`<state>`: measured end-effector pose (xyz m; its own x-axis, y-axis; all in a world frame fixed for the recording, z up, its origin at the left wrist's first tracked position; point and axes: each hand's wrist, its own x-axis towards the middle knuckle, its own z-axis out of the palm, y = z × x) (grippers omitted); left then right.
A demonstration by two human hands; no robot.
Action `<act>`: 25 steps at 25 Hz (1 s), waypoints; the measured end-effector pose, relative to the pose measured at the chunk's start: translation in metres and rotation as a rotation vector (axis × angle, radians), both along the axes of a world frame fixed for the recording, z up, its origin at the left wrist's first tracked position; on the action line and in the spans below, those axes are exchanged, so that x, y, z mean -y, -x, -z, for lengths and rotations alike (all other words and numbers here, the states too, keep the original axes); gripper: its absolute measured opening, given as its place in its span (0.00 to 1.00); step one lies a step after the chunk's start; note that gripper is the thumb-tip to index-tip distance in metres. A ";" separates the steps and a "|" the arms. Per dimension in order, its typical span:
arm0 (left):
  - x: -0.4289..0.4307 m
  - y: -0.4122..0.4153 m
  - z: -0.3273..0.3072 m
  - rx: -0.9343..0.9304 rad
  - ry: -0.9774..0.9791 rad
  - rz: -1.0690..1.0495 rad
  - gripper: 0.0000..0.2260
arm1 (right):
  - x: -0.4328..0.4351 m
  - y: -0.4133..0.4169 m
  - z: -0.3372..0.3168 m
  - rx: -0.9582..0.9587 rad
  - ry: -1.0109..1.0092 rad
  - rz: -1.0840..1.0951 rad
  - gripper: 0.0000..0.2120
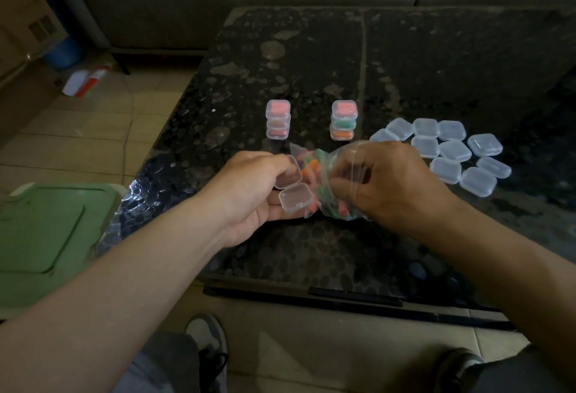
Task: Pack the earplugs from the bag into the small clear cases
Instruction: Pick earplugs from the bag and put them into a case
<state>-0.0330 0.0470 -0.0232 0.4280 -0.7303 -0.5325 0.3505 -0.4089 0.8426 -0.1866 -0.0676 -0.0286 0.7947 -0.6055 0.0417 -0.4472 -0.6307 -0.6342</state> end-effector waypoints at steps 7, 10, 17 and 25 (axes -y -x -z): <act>-0.001 0.003 0.002 0.068 0.033 0.095 0.11 | 0.002 -0.001 0.006 0.083 -0.086 -0.037 0.11; 0.000 0.004 0.003 0.085 0.057 0.090 0.06 | 0.008 -0.002 0.010 0.018 -0.042 -0.042 0.10; 0.002 0.005 0.007 0.179 0.048 0.097 0.07 | 0.019 -0.009 0.015 -0.013 -0.047 -0.070 0.09; 0.001 0.004 0.005 0.245 0.022 0.075 0.06 | 0.014 -0.007 0.011 0.004 0.111 -0.179 0.03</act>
<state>-0.0373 0.0460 -0.0286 0.4867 -0.7749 -0.4033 0.1041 -0.4069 0.9075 -0.1799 -0.0818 -0.0396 0.8889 -0.4462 0.1039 -0.3195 -0.7662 -0.5576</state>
